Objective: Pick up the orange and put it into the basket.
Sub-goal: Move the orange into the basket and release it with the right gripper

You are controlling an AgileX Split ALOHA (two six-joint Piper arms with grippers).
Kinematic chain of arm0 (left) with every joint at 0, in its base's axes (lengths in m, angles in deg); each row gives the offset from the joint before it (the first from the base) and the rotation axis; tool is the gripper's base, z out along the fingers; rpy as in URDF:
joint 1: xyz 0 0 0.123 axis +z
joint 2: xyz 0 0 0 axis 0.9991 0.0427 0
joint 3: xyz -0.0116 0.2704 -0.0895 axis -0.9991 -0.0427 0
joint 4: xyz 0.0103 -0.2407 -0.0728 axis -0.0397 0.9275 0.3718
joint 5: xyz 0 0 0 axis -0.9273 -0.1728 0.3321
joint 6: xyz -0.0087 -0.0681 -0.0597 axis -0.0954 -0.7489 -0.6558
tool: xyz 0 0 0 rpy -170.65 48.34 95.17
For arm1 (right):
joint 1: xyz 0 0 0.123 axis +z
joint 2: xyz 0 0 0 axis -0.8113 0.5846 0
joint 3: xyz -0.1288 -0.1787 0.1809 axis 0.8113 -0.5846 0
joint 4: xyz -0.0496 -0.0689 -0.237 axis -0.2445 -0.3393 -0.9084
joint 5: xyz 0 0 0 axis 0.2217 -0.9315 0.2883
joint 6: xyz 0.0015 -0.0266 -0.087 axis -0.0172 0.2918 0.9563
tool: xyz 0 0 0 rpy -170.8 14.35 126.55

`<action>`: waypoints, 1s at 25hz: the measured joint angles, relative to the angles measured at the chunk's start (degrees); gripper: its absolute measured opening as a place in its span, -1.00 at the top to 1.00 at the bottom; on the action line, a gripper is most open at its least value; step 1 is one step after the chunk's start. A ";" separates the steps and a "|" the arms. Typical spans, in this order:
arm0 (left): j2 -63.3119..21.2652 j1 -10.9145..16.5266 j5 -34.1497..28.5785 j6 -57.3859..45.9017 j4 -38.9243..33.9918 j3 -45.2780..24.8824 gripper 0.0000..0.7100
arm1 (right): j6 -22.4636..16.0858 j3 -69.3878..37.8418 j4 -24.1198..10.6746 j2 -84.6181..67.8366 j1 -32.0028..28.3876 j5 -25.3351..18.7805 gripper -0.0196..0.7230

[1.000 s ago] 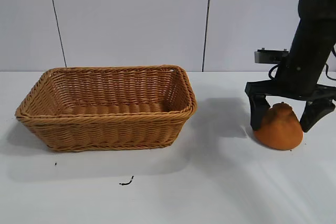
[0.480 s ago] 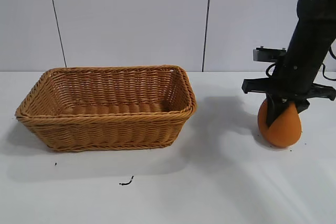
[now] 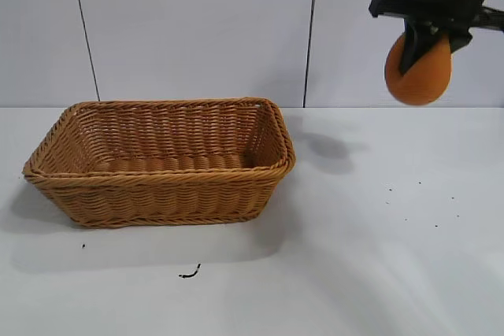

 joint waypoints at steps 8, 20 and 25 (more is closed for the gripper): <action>0.00 0.00 0.00 0.00 0.00 0.00 -0.88 | -0.46 5.44 -0.07 0.00 7.69 -0.72 0.69; 0.00 0.00 0.00 0.00 0.00 0.00 -0.88 | -2.07 5.54 0.65 6.34 29.22 15.29 0.69; 0.00 0.00 0.00 0.00 0.00 0.00 -0.88 | -2.07 5.54 0.81 13.20 32.67 24.10 0.69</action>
